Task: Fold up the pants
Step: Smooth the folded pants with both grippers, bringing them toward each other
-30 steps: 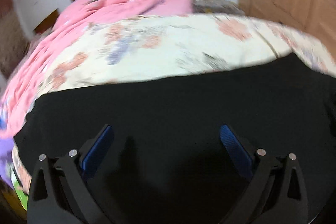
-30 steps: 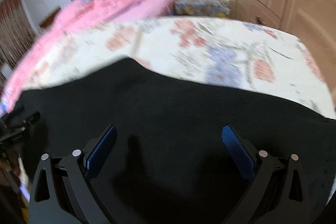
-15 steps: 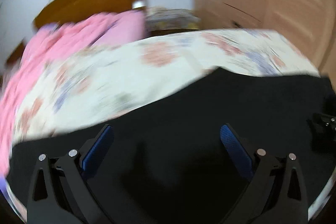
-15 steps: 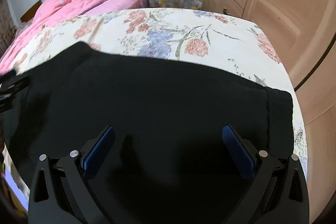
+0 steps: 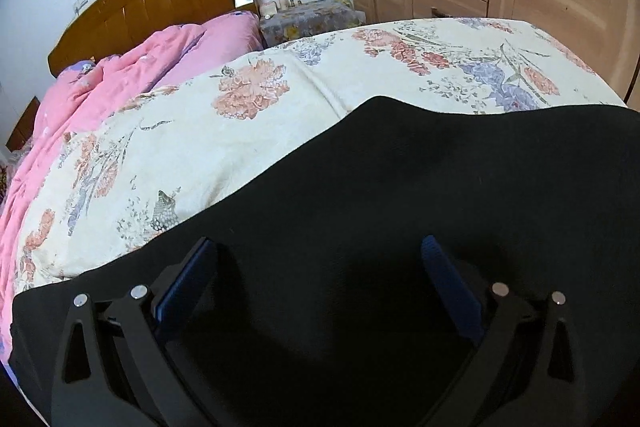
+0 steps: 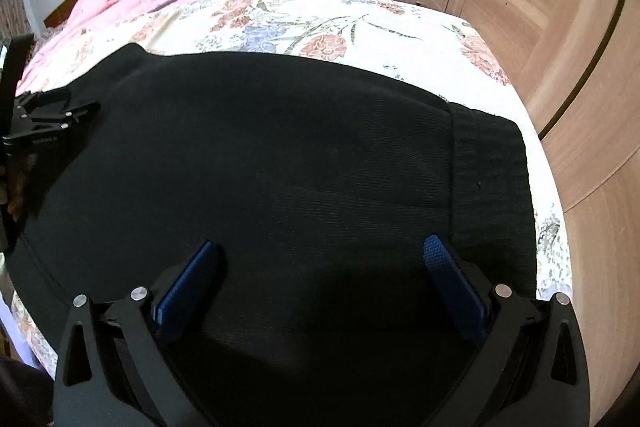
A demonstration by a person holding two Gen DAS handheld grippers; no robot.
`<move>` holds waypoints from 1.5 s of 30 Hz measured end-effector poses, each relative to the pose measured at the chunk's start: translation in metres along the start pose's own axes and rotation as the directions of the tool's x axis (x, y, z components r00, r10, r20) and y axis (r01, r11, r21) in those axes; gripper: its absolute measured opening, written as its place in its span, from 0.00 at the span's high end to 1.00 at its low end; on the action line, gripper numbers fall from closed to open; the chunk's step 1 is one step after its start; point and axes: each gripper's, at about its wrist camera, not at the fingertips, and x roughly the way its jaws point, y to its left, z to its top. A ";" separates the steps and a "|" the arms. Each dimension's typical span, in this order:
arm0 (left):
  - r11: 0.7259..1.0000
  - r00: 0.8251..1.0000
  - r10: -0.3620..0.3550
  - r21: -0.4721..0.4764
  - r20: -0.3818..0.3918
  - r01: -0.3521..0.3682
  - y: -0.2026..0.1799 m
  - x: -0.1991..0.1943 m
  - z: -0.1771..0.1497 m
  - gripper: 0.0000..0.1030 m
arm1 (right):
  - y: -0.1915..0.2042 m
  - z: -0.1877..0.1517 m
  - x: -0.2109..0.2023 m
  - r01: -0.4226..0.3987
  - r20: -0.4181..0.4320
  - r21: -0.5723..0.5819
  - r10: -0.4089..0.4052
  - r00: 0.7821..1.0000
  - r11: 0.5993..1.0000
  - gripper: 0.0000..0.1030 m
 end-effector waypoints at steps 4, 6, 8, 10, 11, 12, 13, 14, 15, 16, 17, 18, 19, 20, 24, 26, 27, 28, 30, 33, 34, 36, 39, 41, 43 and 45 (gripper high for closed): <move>0.998 0.999 -0.044 -0.033 -0.014 0.044 0.007 0.000 -0.001 0.01 | 0.003 -0.002 -0.002 0.011 -0.001 0.005 -0.011 1.000 1.000 0.04; 0.998 0.999 -0.045 -0.035 -0.013 0.045 0.006 0.001 -0.001 0.01 | 0.004 -0.002 -0.002 0.014 -0.005 0.005 -0.014 1.000 1.000 0.04; 0.998 0.999 -0.045 -0.034 -0.013 0.044 0.006 0.001 -0.002 0.01 | 0.006 -0.002 -0.003 0.022 -0.006 0.003 -0.022 1.000 1.000 0.04; 0.998 0.999 -0.052 -0.040 -0.015 0.051 0.007 0.002 -0.001 0.01 | 0.009 -0.003 -0.004 0.031 -0.012 0.002 -0.031 0.999 1.000 0.04; 0.997 0.998 -0.057 -0.044 -0.017 0.057 0.007 0.002 -0.002 0.01 | 0.009 -0.002 -0.003 0.033 -0.015 0.004 -0.033 0.999 0.999 0.04; 0.997 0.998 -0.066 -0.050 -0.019 0.065 0.008 0.002 -0.002 0.01 | 0.009 -0.001 -0.003 0.035 -0.020 0.006 -0.035 0.999 0.999 0.04; 0.996 0.997 -0.070 -0.053 -0.021 0.068 0.009 0.002 -0.002 0.01 | 0.009 0.000 -0.002 0.037 -0.022 0.006 -0.037 0.999 0.999 0.04; 0.996 0.997 -0.073 -0.056 -0.022 0.072 0.009 0.002 -0.002 0.01 | 0.009 0.000 -0.002 0.039 -0.024 0.005 -0.039 0.999 0.999 0.04; 0.996 0.997 -0.076 -0.057 -0.023 0.075 0.009 0.002 -0.002 0.01 | 0.009 0.000 -0.002 0.041 -0.021 -0.001 -0.041 0.999 0.999 0.04; 0.995 0.997 -0.077 -0.058 -0.024 0.076 0.010 0.002 -0.002 0.01 | 0.010 0.001 -0.001 0.042 -0.014 -0.010 -0.042 0.999 0.999 0.04; 0.995 0.997 -0.078 -0.059 -0.024 0.077 0.010 0.002 -0.002 0.01 | 0.010 0.000 -0.002 0.039 -0.006 -0.015 -0.039 0.999 0.999 0.04; 0.995 0.996 -0.081 -0.059 -0.026 0.079 0.010 0.002 -0.002 0.01 | 0.010 -0.001 -0.002 0.037 -0.007 -0.018 -0.037 0.999 0.999 0.04; 0.995 0.996 -0.084 -0.061 -0.027 0.082 0.010 0.002 -0.002 0.01 | 0.010 -0.001 -0.003 0.037 -0.008 -0.020 -0.037 0.999 0.999 0.04; 0.994 0.995 -0.093 -0.067 -0.030 0.091 0.011 0.003 -0.002 0.01 | 0.012 -0.001 -0.004 0.041 -0.012 -0.021 -0.041 0.999 0.999 0.04; 0.992 0.994 -0.107 -0.074 -0.034 0.104 0.013 0.001 -0.003 0.01 | 0.019 0.007 -0.010 0.078 -0.045 -0.004 -0.078 0.996 0.997 0.04; 0.993 0.994 -0.099 -0.069 -0.034 0.097 0.011 0.000 -0.004 0.01 | 0.028 0.014 -0.019 0.050 -0.017 0.012 -0.050 0.999 0.999 0.04; 0.993 0.995 -0.095 -0.066 -0.034 0.093 0.011 0.000 -0.004 0.01 | 0.037 0.020 -0.023 0.005 0.007 0.011 -0.005 1.000 1.000 0.04; 0.994 0.995 -0.093 -0.064 -0.034 0.091 0.010 0.000 -0.004 0.01 | 0.046 0.025 -0.024 -0.031 0.017 0.000 0.031 0.999 1.000 0.04; 0.993 0.995 -0.095 -0.066 -0.035 0.093 0.010 0.000 -0.003 0.01 | 0.063 0.037 -0.022 -0.069 0.027 -0.032 0.070 0.997 0.997 0.04; 0.993 0.995 -0.097 -0.069 -0.036 0.095 0.010 0.000 -0.004 0.01 | 0.080 0.056 -0.004 -0.113 0.000 -0.032 0.113 0.994 0.993 0.04; 0.993 0.995 -0.096 -0.068 -0.036 0.094 0.010 0.000 -0.004 0.01 | 0.085 0.060 0.003 -0.123 -0.013 -0.034 0.122 0.992 0.992 0.04; 0.993 0.995 -0.098 -0.069 -0.036 0.095 0.011 0.000 -0.004 0.01 | 0.090 0.066 0.020 -0.107 -0.058 -0.031 0.105 0.993 0.994 0.04; 0.991 0.993 -0.111 -0.074 -0.040 0.108 0.012 0.001 -0.004 0.01 | 0.093 0.060 0.036 -0.080 -0.081 -0.059 0.075 0.994 0.995 0.04; 0.990 0.991 -0.126 -0.063 -0.042 0.123 0.013 0.001 -0.005 0.01 | 0.090 0.054 0.033 -0.081 -0.057 -0.092 0.076 0.995 0.992 0.04; 0.990 0.989 -0.136 -0.051 -0.060 0.133 0.016 0.000 -0.005 0.01 | 0.078 0.049 0.029 -0.064 -0.065 -0.080 0.059 0.996 0.995 0.04; 0.989 0.988 -0.131 -0.075 -0.087 0.124 0.029 -0.005 -0.012 0.01 | 0.062 0.043 0.026 -0.054 -0.073 -0.061 0.049 0.996 0.997 0.04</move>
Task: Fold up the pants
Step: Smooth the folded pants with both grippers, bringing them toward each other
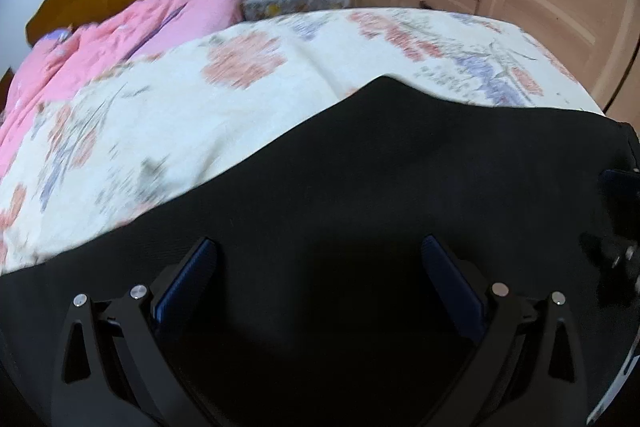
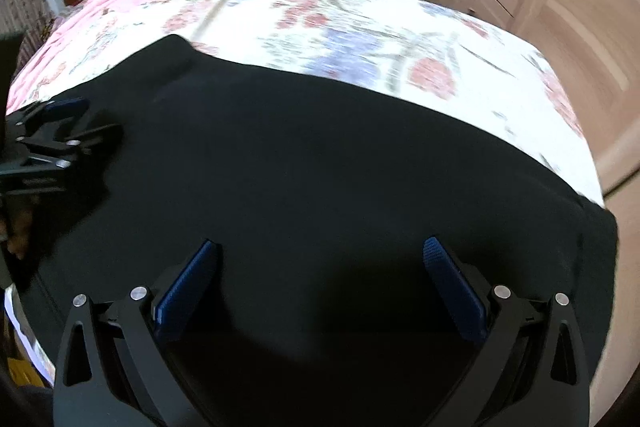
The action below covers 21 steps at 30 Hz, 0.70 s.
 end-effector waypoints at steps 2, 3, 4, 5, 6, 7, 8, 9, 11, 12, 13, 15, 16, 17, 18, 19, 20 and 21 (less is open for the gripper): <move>0.998 0.999 0.032 -0.055 0.002 -0.032 0.024 -0.010 -0.014 0.01 | -0.012 -0.006 -0.005 0.014 0.003 0.010 -0.014 1.000 1.000 0.04; 0.993 0.997 0.077 -0.092 0.013 -0.076 0.044 -0.018 -0.025 0.01 | -0.018 -0.011 -0.009 -0.002 0.011 0.008 0.002 1.000 1.000 0.04; 0.986 0.993 0.116 -0.122 0.011 -0.114 0.061 -0.023 -0.033 0.01 | -0.017 -0.013 -0.011 0.001 0.014 0.000 -0.001 1.000 1.000 0.04; 0.975 0.988 0.154 -0.161 0.001 -0.152 0.080 -0.026 -0.040 0.01 | -0.011 -0.012 -0.014 0.039 0.008 -0.009 -0.039 0.999 0.999 0.04; 0.958 0.984 0.178 -0.224 -0.014 -0.176 0.101 -0.030 -0.047 0.01 | -0.004 -0.009 -0.015 0.069 0.006 -0.006 -0.069 0.998 0.998 0.04; 0.944 0.984 0.175 -0.280 -0.016 -0.173 0.115 -0.037 -0.050 0.03 | 0.006 -0.003 -0.019 0.080 0.018 0.001 -0.080 0.997 0.997 0.04; 0.943 0.987 0.162 -0.296 -0.003 -0.156 0.118 -0.042 -0.049 0.03 | 0.023 0.008 -0.022 0.028 0.051 -0.015 -0.028 0.998 0.999 0.04; 0.953 0.991 0.126 -0.281 0.039 -0.110 0.109 -0.051 -0.042 0.03 | 0.037 0.014 -0.024 -0.015 0.069 -0.044 0.018 0.997 0.999 0.04; 0.978 0.995 0.024 -0.210 0.094 -0.004 0.078 -0.056 -0.023 0.03 | 0.075 0.033 -0.019 -0.041 0.079 -0.131 0.052 0.995 0.991 0.04; 0.980 0.988 -0.111 -0.151 0.106 0.127 0.051 -0.053 -0.008 0.03 | 0.087 0.038 -0.015 -0.045 0.066 -0.160 0.056 0.996 0.986 0.04; 0.964 0.967 -0.233 -0.105 0.103 0.243 0.028 -0.047 0.006 0.02 | 0.097 0.041 -0.009 -0.057 0.046 -0.183 0.066 0.997 0.982 0.04; 0.925 0.926 -0.373 -0.052 0.055 0.375 -0.008 -0.026 0.029 0.02 | 0.104 0.042 0.002 -0.061 0.006 -0.197 0.064 0.998 0.978 0.04; 0.920 0.920 -0.390 -0.022 0.031 0.390 -0.023 -0.016 0.038 0.03 | 0.102 0.039 0.004 -0.053 -0.002 -0.197 0.054 0.999 0.979 0.04; 0.907 0.908 -0.420 0.035 0.001 0.419 -0.043 -0.004 0.047 0.03 | 0.095 0.032 0.006 -0.044 -0.012 -0.193 0.043 0.999 0.980 0.04; 0.891 0.894 -0.448 0.070 -0.024 0.449 -0.053 0.004 0.051 0.03 | 0.087 0.026 0.007 -0.037 -0.019 -0.181 0.034 0.999 0.983 0.04; 0.884 0.889 -0.455 0.095 -0.050 0.458 -0.061 0.014 0.055 0.03 | 0.075 0.019 0.008 -0.046 -0.029 -0.147 0.042 0.999 0.988 0.04; 0.900 0.907 -0.416 0.114 -0.069 0.422 -0.066 0.026 0.057 0.03 | 0.053 0.011 0.006 -0.085 -0.038 -0.072 0.083 0.996 0.994 0.04; 0.907 0.919 -0.393 0.150 -0.045 0.395 -0.068 0.031 0.060 0.02 | 0.040 0.006 0.004 -0.098 -0.027 -0.030 0.098 0.995 0.995 0.04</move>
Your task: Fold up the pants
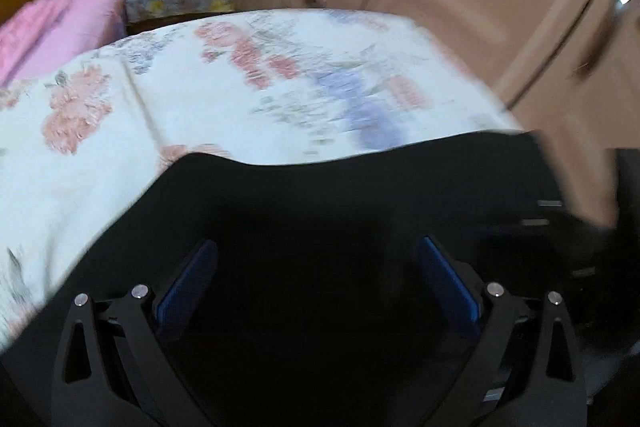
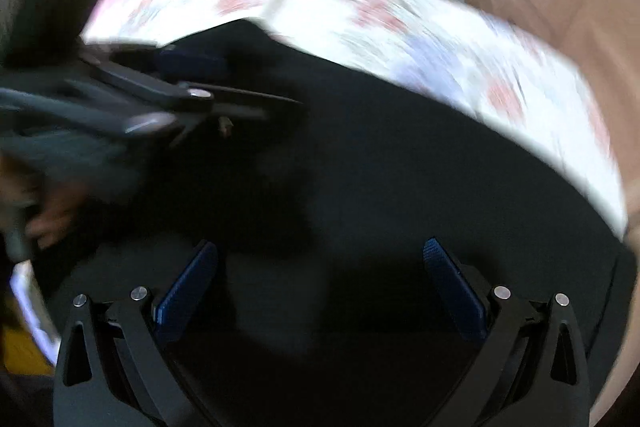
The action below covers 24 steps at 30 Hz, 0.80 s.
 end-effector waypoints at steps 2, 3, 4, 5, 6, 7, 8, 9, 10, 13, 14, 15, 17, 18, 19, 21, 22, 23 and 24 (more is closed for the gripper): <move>1.000 1.000 0.005 -0.002 0.013 -0.005 0.003 0.002 0.002 0.02 | -0.021 -0.016 -0.011 0.015 0.016 0.029 -0.016 1.000 0.999 0.04; 0.999 1.000 0.002 -0.034 0.017 -0.001 0.005 0.001 0.004 0.02 | -0.024 -0.022 -0.015 0.020 0.019 0.031 -0.020 1.000 0.999 0.04; 0.998 1.000 0.007 -0.057 0.018 -0.006 0.005 -0.001 0.002 0.03 | -0.029 -0.028 -0.020 0.014 0.027 0.043 -0.015 1.000 0.999 0.04; 0.996 1.000 0.008 -0.085 0.022 -0.006 0.002 -0.007 0.000 0.03 | -0.032 -0.031 -0.025 -0.001 0.037 0.056 -0.001 0.999 0.998 0.04; 0.995 0.999 -0.010 -0.094 0.039 0.014 -0.004 -0.014 -0.003 0.03 | -0.036 -0.033 -0.032 -0.035 0.063 0.077 0.030 0.998 0.996 0.04; 0.995 0.998 -0.035 -0.089 0.056 0.040 -0.007 -0.020 -0.004 0.03 | -0.041 -0.032 -0.036 -0.062 0.089 0.091 0.054 0.995 0.994 0.04; 0.995 0.996 -0.048 -0.082 0.070 0.054 -0.011 -0.022 -0.003 0.03 | -0.044 -0.030 -0.037 -0.065 0.106 0.098 0.054 0.993 0.993 0.04; 0.997 0.995 -0.038 -0.065 0.089 0.044 -0.017 -0.024 -0.001 0.03 | -0.048 -0.024 -0.037 -0.045 0.128 0.108 0.031 0.991 0.993 0.04; 0.998 0.996 -0.014 -0.054 0.091 0.018 -0.019 -0.022 0.001 0.03 | -0.053 -0.015 -0.035 -0.009 0.135 0.115 -0.007 0.991 0.993 0.04; 0.994 0.997 0.071 -0.085 0.039 -0.068 -0.010 -0.003 -0.002 0.03 | -0.069 0.010 -0.017 0.032 0.110 0.123 -0.046 0.993 0.992 0.04; 0.994 0.994 0.091 -0.067 0.063 -0.087 -0.009 -0.001 -0.008 0.02 | -0.075 0.012 -0.010 0.025 0.076 0.125 -0.035 0.997 0.992 0.04; 0.993 0.991 0.115 -0.036 0.075 -0.112 -0.011 0.000 -0.011 0.02 | -0.078 0.014 -0.002 0.028 0.048 0.095 -0.032 0.998 0.995 0.04; 0.984 0.981 0.178 0.012 0.072 -0.179 -0.018 0.003 -0.015 0.02 | -0.078 0.008 -0.004 0.031 0.067 0.049 -0.034 0.997 0.998 0.06; 0.978 0.976 0.208 0.017 0.067 -0.210 -0.019 0.006 -0.015 0.02 | -0.082 0.004 -0.007 0.005 0.094 0.057 -0.010 0.995 0.998 0.06; 0.975 0.974 0.219 0.029 0.064 -0.221 -0.020 0.008 -0.014 0.02 | -0.087 0.003 -0.008 -0.021 0.114 0.071 0.013 0.993 0.997 0.06; 0.973 0.972 0.225 0.032 0.062 -0.227 -0.019 0.009 -0.013 0.02 | -0.091 0.000 -0.012 -0.051 0.131 0.093 0.039 0.991 0.994 0.06; 0.974 0.973 0.221 0.031 0.061 -0.223 -0.019 0.008 -0.013 0.02 | -0.088 0.007 -0.009 -0.044 0.122 0.089 0.032 0.992 0.995 0.07; 0.975 0.974 0.218 0.028 0.056 -0.219 -0.019 0.005 -0.014 0.02 | -0.086 0.011 -0.010 -0.031 0.111 0.084 0.021 0.994 0.996 0.05; 0.972 0.971 0.234 0.022 0.048 -0.235 -0.020 -0.004 -0.017 0.02 | -0.081 0.007 -0.020 -0.021 0.107 0.085 0.012 0.994 0.996 0.04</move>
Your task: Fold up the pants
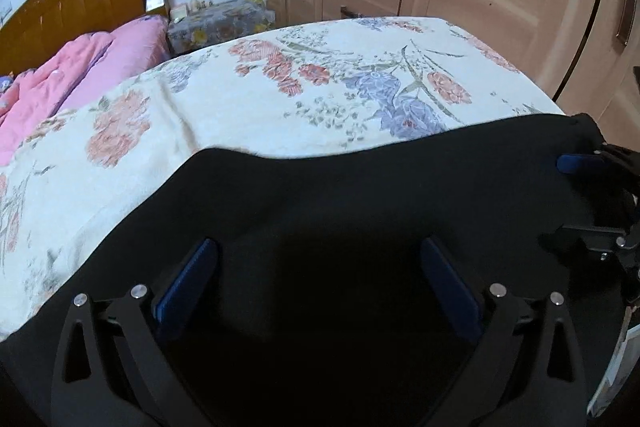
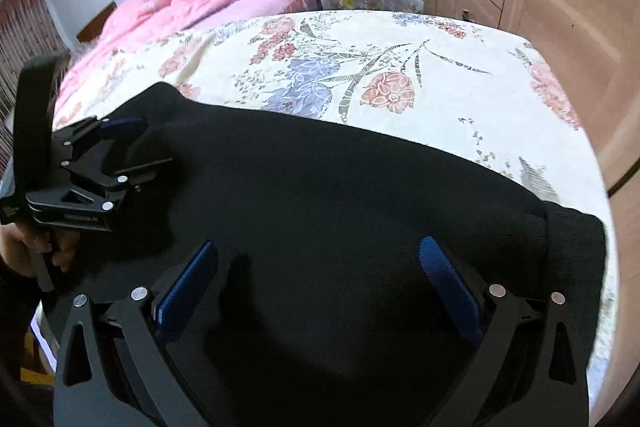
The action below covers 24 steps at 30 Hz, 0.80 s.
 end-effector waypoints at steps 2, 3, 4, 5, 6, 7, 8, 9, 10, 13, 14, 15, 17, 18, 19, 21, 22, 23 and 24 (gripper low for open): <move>1.000 0.999 -0.017 -0.003 0.049 0.017 0.001 -0.031 -0.010 0.02 | 0.007 -0.013 -0.029 0.000 0.047 0.009 0.000 0.999 1.000 0.04; 1.000 0.997 -0.018 -0.006 0.069 0.018 0.004 -0.052 -0.022 0.02 | 0.010 -0.021 -0.039 -0.014 0.065 0.006 0.014 0.998 1.000 0.04; 1.000 0.998 -0.002 -0.009 0.065 0.002 0.008 -0.065 -0.034 0.02 | 0.013 -0.027 -0.043 -0.024 0.070 0.000 0.024 0.997 1.000 0.04; 1.000 0.999 0.019 -0.014 0.051 -0.018 0.012 -0.076 -0.051 0.02 | 0.019 -0.035 -0.047 -0.032 0.068 -0.014 0.032 0.997 0.999 0.04; 0.999 0.999 0.034 -0.024 0.039 -0.033 0.016 -0.083 -0.063 0.02 | 0.028 -0.046 -0.048 -0.031 0.050 -0.045 0.034 0.998 0.998 0.04; 0.998 0.999 0.050 -0.040 0.018 -0.049 0.020 -0.088 -0.079 0.02 | 0.040 -0.056 -0.047 -0.020 0.029 -0.089 0.023 0.999 0.996 0.04; 0.996 0.998 0.065 -0.057 -0.004 -0.065 0.025 -0.091 -0.094 0.02 | 0.051 -0.064 -0.045 -0.001 0.017 -0.131 0.003 1.000 0.991 0.04; 0.992 0.995 0.097 -0.075 -0.028 -0.098 0.031 -0.094 -0.113 0.02 | 0.059 -0.071 -0.044 0.014 0.012 -0.160 -0.012 1.000 0.987 0.04; 0.989 0.992 0.120 -0.086 -0.044 -0.124 0.035 -0.094 -0.125 0.02 | 0.065 -0.076 -0.040 0.027 0.003 -0.186 -0.027 1.000 0.982 0.04; 0.985 0.994 0.111 -0.134 -0.013 -0.112 0.049 -0.099 -0.151 0.01 | 0.059 -0.085 -0.033 0.011 -0.009 -0.156 -0.013 1.000 0.988 0.04; 0.984 0.994 0.112 -0.136 -0.005 -0.111 0.051 -0.100 -0.154 0.01 | 0.051 -0.088 -0.033 -0.016 -0.016 -0.133 0.014 1.000 0.991 0.04; 0.984 0.993 0.115 -0.138 0.002 -0.114 0.051 -0.100 -0.155 0.01 | 0.050 -0.091 -0.035 -0.011 -0.006 -0.150 0.010 1.000 0.989 0.04; 0.982 0.991 0.130 -0.141 0.011 -0.128 0.049 -0.100 -0.156 0.01 | 0.050 -0.093 -0.040 0.011 -0.012 -0.156 -0.013 1.000 0.988 0.04; 0.980 0.991 0.137 -0.147 0.015 -0.133 0.049 -0.100 -0.156 0.01 | 0.052 -0.093 -0.042 0.034 -0.023 -0.151 -0.038 0.999 0.988 0.04; 0.980 0.990 0.138 -0.149 0.018 -0.134 0.049 -0.102 -0.157 0.01 | 0.056 -0.092 -0.045 0.065 -0.029 -0.148 -0.070 0.997 0.987 0.04; 0.980 0.990 0.138 -0.148 0.023 -0.134 0.048 -0.103 -0.158 0.01 | 0.071 -0.094 -0.050 0.123 -0.007 -0.174 -0.127 0.992 0.977 0.04; 0.980 0.990 0.139 -0.149 0.024 -0.134 0.048 -0.102 -0.158 0.01 | 0.075 -0.098 -0.047 0.112 -0.015 -0.195 -0.117 0.993 0.974 0.04; 0.979 0.990 0.140 -0.151 0.025 -0.134 0.048 -0.102 -0.158 0.01 | 0.074 -0.102 -0.043 0.104 -0.026 -0.199 -0.111 0.993 0.975 0.04; 0.979 0.990 0.141 -0.152 0.030 -0.135 0.048 -0.103 -0.160 0.01 | 0.065 -0.107 -0.044 0.066 -0.004 -0.157 -0.067 0.998 0.985 0.04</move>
